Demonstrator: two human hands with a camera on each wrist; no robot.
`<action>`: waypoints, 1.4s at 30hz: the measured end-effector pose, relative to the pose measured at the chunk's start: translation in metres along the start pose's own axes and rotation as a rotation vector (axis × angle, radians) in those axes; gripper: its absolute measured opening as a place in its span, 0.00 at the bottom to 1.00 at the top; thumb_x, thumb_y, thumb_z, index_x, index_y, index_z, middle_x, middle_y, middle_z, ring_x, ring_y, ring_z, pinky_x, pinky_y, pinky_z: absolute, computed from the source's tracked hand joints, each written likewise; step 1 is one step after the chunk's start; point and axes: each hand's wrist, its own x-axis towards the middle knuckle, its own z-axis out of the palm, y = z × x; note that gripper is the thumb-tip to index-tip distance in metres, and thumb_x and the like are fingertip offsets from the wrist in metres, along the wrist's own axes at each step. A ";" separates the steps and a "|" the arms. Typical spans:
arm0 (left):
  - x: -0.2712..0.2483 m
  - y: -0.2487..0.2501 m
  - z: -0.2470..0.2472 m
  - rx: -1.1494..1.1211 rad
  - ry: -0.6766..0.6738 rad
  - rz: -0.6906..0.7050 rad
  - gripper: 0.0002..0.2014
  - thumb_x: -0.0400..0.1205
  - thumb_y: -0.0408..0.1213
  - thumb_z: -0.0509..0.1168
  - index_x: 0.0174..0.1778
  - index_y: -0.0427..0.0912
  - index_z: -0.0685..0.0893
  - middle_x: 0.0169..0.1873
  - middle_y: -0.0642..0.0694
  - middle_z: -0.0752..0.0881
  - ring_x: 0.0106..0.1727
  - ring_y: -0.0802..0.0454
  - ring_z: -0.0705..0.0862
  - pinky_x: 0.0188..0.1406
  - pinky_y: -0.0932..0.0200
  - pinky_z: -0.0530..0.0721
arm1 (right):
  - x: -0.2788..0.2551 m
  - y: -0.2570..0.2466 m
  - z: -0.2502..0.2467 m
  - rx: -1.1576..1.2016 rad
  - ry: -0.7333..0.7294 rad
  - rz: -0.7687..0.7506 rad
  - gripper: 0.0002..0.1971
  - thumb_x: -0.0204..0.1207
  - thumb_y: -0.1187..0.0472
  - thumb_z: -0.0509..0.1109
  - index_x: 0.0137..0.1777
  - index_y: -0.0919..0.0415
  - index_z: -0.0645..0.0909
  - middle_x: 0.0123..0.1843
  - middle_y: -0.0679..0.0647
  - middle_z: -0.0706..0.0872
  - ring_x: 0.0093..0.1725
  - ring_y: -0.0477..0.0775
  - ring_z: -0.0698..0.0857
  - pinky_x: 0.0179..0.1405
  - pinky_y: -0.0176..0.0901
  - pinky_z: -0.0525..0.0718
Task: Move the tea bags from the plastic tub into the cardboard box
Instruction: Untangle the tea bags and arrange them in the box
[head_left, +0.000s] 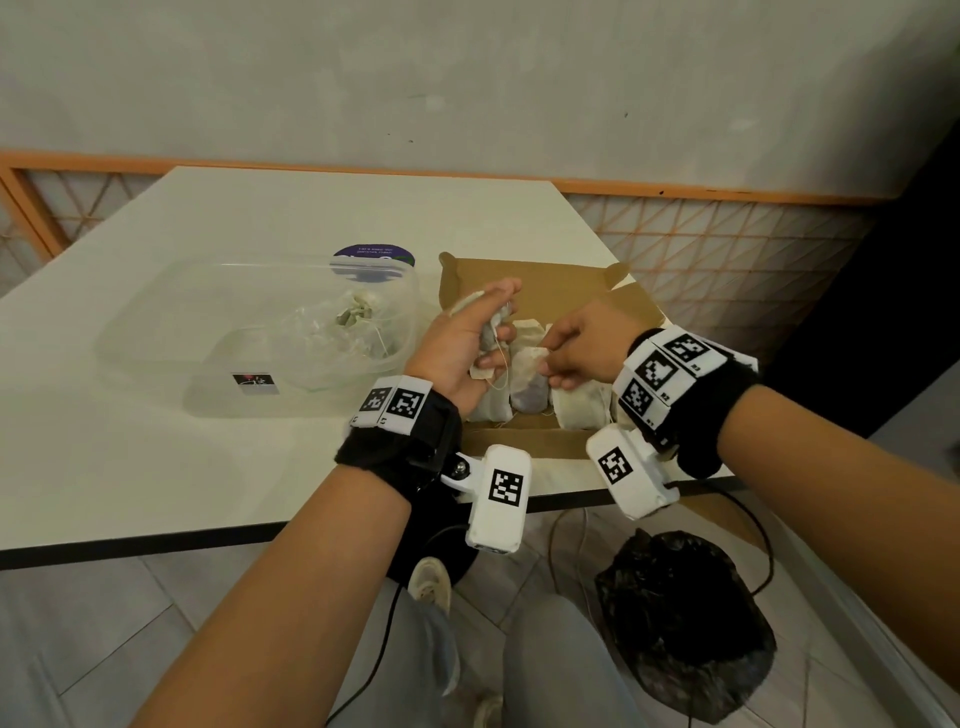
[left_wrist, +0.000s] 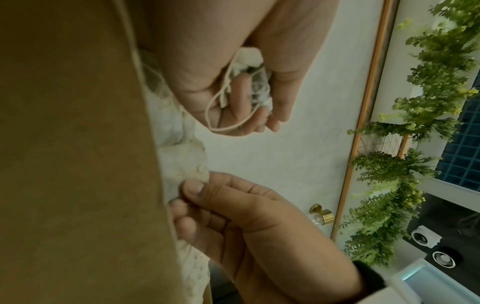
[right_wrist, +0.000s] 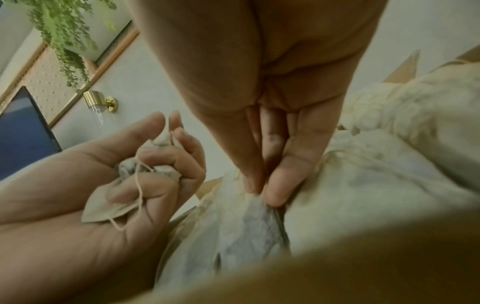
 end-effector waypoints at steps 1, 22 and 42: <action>0.000 0.000 0.000 0.008 -0.001 -0.009 0.06 0.85 0.40 0.61 0.51 0.42 0.80 0.38 0.50 0.75 0.23 0.62 0.72 0.12 0.74 0.61 | -0.001 0.000 -0.001 -0.022 0.026 -0.013 0.05 0.73 0.73 0.70 0.49 0.68 0.82 0.34 0.60 0.85 0.31 0.54 0.83 0.38 0.43 0.86; 0.003 0.004 -0.006 -0.201 0.059 -0.136 0.16 0.86 0.48 0.55 0.44 0.40 0.80 0.38 0.42 0.81 0.40 0.49 0.82 0.46 0.55 0.82 | -0.021 -0.003 0.030 0.274 0.251 -0.330 0.05 0.75 0.65 0.70 0.39 0.56 0.83 0.39 0.51 0.87 0.40 0.48 0.83 0.44 0.40 0.82; 0.007 0.004 -0.010 -0.423 -0.010 -0.174 0.19 0.89 0.45 0.52 0.34 0.40 0.73 0.48 0.33 0.85 0.56 0.38 0.86 0.47 0.37 0.84 | -0.024 -0.003 -0.011 0.345 0.361 -0.338 0.09 0.73 0.69 0.71 0.38 0.56 0.75 0.33 0.54 0.83 0.28 0.43 0.85 0.29 0.33 0.82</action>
